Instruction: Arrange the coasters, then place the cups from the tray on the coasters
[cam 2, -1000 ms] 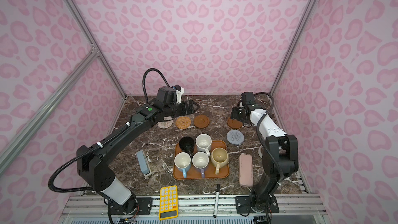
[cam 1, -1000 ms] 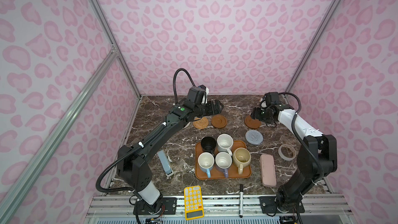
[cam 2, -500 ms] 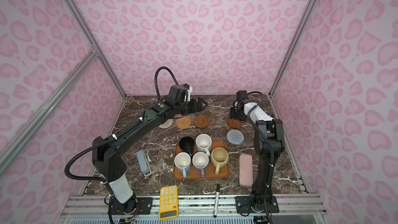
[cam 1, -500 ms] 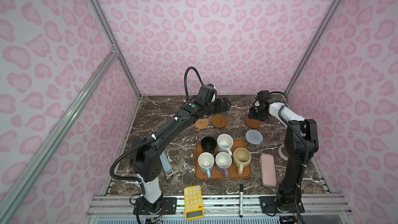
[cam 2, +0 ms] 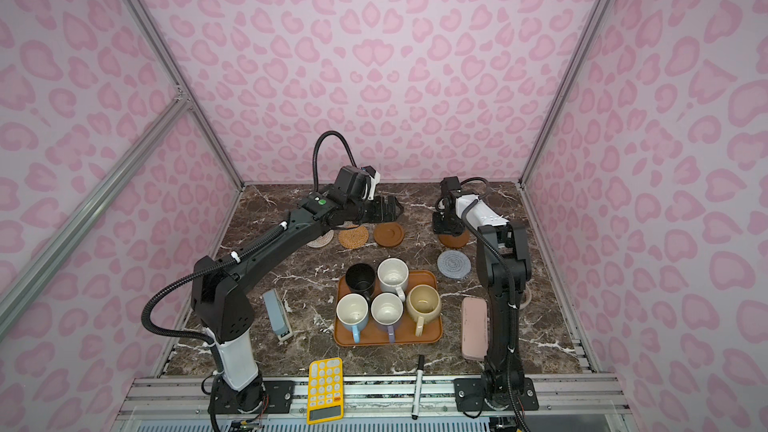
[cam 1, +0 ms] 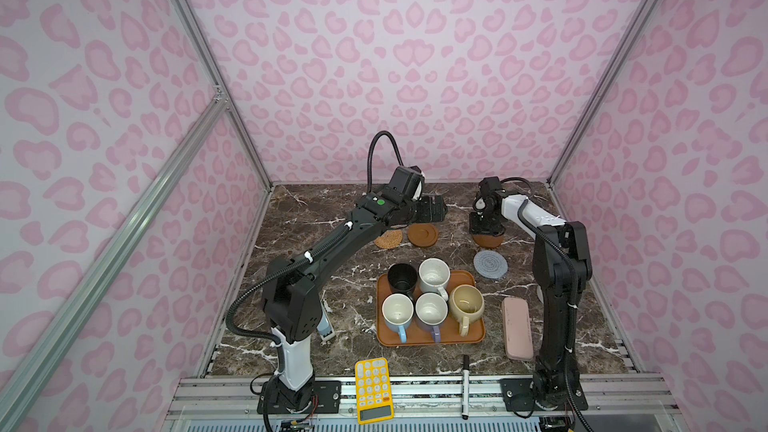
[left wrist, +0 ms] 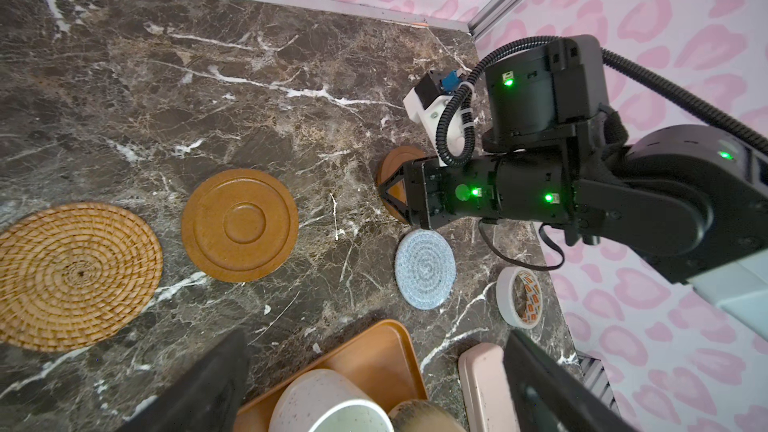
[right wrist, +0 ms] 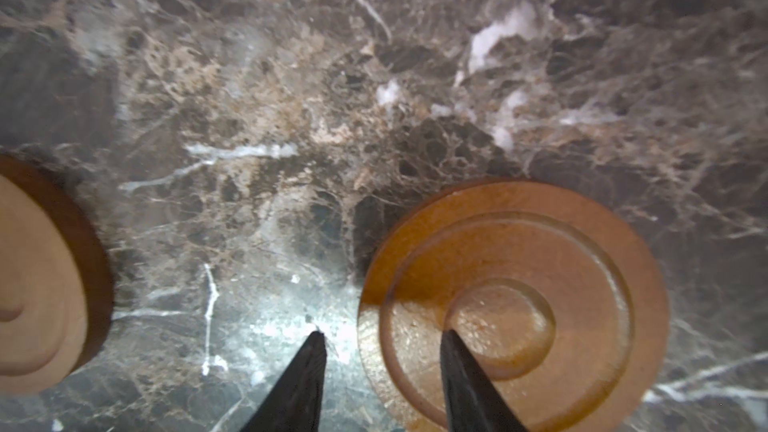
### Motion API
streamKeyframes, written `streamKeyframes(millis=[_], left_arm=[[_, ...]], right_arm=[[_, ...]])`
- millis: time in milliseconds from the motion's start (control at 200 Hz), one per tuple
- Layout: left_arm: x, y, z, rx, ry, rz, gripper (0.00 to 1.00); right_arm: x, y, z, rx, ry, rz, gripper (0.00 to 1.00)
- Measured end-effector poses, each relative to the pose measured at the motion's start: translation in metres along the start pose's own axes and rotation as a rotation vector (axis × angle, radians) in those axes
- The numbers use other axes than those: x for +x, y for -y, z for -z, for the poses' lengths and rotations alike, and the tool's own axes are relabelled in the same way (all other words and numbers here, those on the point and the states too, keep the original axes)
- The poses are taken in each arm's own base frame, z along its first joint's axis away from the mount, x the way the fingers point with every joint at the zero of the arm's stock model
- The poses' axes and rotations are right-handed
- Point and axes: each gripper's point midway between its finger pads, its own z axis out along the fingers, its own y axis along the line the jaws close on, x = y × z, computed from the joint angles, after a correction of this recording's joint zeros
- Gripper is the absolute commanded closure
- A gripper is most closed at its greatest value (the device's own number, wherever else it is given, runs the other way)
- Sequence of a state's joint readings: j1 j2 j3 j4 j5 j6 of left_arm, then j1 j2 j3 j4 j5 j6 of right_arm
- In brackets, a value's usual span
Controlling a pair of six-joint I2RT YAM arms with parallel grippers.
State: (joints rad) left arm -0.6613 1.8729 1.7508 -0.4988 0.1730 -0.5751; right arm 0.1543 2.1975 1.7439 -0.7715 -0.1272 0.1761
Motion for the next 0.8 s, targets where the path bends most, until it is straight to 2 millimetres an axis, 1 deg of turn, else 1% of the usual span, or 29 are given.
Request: streamKeyframes(millis=[135, 245, 320, 435, 575, 665, 800], left_arm=[[0.007, -0.004, -0.004, -0.002, -0.016, 0.003, 0.03], [0.005, -0.001, -0.004, 0.011, -0.01, 0.0, 0.03], [0.004, 0.001, -0.005, 0.02, -0.009, 0.001, 0.03], [0.006, 0.002, -0.008, 0.036, -0.01, 0.008, 0.03], [0.012, -0.003, -0.013, 0.054, -0.026, 0.039, 0.03], [0.012, -0.007, -0.008, 0.051, -0.021, 0.053, 0.03], [0.006, -0.008, 0.0, 0.059, 0.006, 0.057, 0.03]], right_arm=[[0.005, 0.003, -0.002, 0.012, -0.022, 0.004, 0.55], [0.009, 0.008, -0.002, 0.014, -0.029, -0.002, 0.54], [0.007, 0.011, -0.002, -0.006, -0.026, -0.018, 0.54], [0.006, 0.009, -0.005, -0.045, -0.032, -0.031, 0.55], [0.004, -0.006, -0.009, -0.073, -0.036, -0.004, 0.56], [0.004, -0.016, -0.01, -0.078, -0.04, 0.016, 0.57], [0.004, -0.038, -0.012, -0.089, -0.046, 0.071, 0.58]])
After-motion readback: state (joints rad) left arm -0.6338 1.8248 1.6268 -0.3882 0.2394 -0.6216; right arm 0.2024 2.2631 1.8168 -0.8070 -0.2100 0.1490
